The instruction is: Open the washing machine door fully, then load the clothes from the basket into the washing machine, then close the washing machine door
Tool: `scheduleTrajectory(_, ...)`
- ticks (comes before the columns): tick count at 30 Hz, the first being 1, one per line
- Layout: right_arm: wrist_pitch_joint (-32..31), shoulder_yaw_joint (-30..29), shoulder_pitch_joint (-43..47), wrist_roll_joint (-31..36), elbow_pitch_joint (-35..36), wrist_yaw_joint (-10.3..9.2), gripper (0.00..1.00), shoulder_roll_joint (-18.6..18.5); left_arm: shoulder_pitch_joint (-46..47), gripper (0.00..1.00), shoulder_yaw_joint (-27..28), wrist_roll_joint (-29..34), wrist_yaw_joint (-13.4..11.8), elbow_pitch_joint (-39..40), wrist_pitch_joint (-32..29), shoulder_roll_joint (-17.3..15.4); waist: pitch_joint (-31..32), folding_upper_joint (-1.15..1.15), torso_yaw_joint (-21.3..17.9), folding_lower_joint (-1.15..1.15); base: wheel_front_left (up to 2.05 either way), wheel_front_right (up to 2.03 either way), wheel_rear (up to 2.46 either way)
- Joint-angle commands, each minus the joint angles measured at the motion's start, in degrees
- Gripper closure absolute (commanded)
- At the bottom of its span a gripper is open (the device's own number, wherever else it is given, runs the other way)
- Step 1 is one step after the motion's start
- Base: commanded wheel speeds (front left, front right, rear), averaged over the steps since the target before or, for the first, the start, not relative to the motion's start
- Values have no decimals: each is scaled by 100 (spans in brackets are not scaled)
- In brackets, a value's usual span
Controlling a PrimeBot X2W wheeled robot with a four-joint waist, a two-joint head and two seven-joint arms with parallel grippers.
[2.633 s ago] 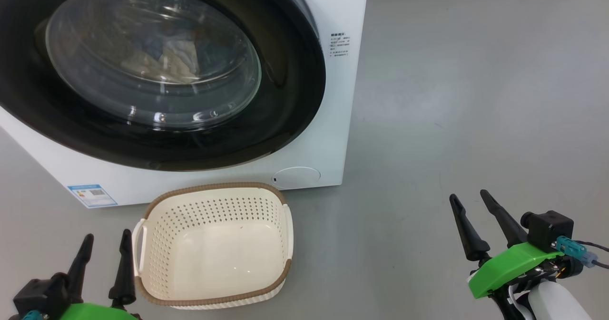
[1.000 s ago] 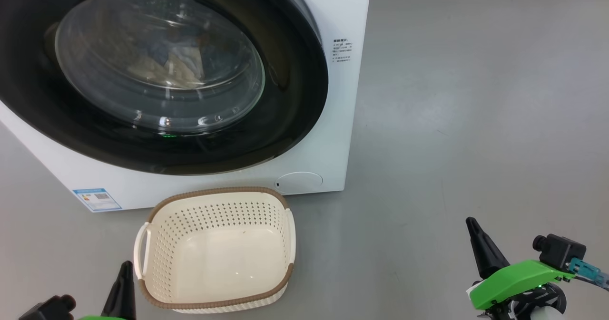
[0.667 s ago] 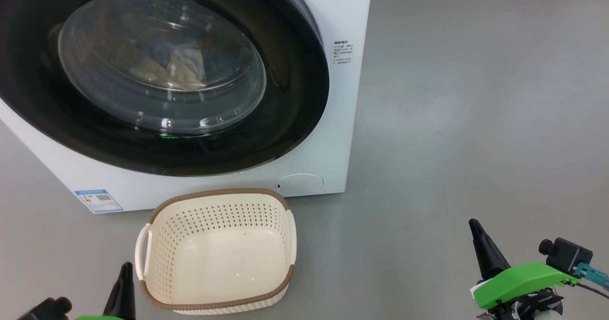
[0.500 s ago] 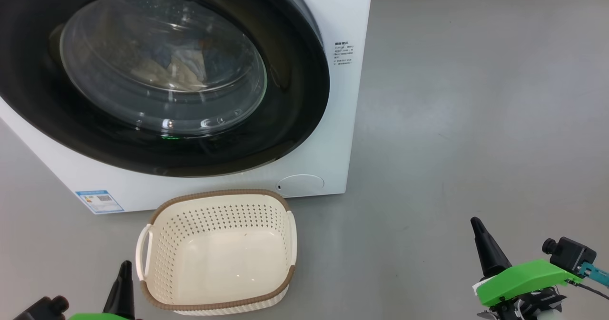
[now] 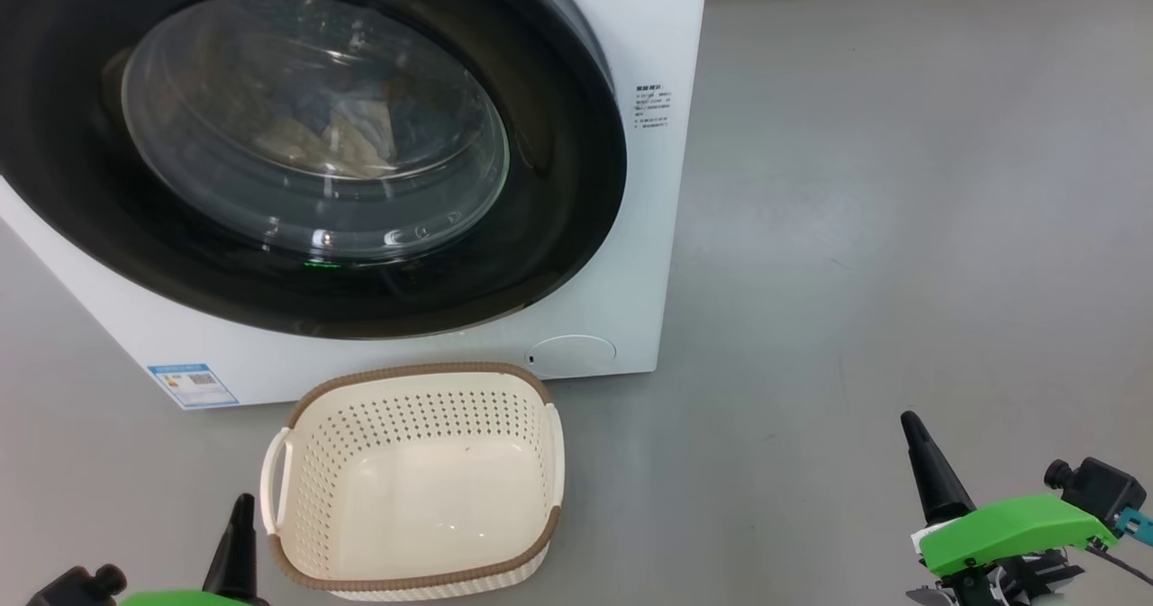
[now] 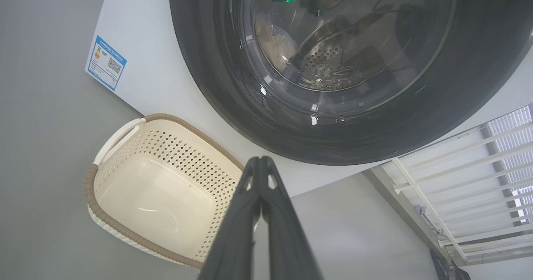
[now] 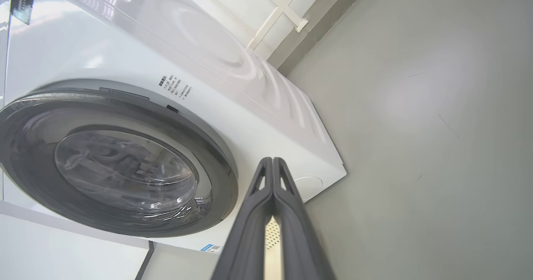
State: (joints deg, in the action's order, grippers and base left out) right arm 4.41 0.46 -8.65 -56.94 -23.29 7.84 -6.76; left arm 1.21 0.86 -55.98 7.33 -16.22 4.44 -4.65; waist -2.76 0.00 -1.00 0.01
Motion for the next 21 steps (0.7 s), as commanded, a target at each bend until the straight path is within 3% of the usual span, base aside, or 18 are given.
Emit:
scheduleTrajectory(1, -62, -14, -37, -190, 193, -18, 100, -4, 260, 100, 156, -188, 10, 151, -60, -65, 8, 0, 4, 0, 0, 0, 0)
scheduleTrajectory(21, -384, -229, 51, -1226, 421, -23, 100, 118, 334, 100, 281, -1258, 12, 171, -380, 8, 86, 0, 34, 0, 0, 0, 0)
